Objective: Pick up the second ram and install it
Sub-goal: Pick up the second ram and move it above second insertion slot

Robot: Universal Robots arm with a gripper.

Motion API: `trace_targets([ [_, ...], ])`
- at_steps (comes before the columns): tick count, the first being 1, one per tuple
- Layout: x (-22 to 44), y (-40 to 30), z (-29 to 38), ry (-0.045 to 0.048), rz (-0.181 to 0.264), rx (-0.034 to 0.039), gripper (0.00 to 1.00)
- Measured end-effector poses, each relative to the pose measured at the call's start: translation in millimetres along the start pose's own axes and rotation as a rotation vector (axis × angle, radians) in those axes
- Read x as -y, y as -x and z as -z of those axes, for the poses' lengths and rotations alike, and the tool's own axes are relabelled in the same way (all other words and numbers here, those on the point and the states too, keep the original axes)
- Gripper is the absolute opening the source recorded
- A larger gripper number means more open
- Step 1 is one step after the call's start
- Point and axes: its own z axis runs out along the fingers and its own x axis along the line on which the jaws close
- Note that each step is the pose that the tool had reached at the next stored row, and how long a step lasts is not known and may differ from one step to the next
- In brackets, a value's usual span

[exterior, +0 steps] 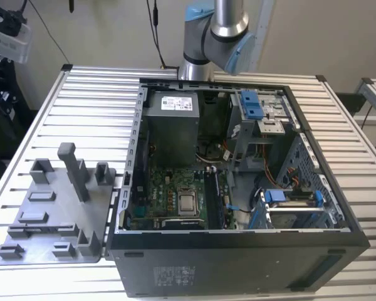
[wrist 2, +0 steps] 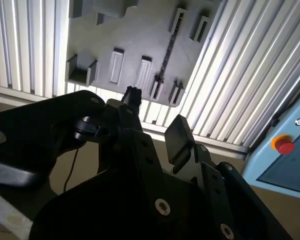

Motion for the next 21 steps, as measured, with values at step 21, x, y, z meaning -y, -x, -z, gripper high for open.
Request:
trace_targets([
  [21,-3.8,0.1,-8.2,-0.0334,0.102,0.0075,0.48],
])
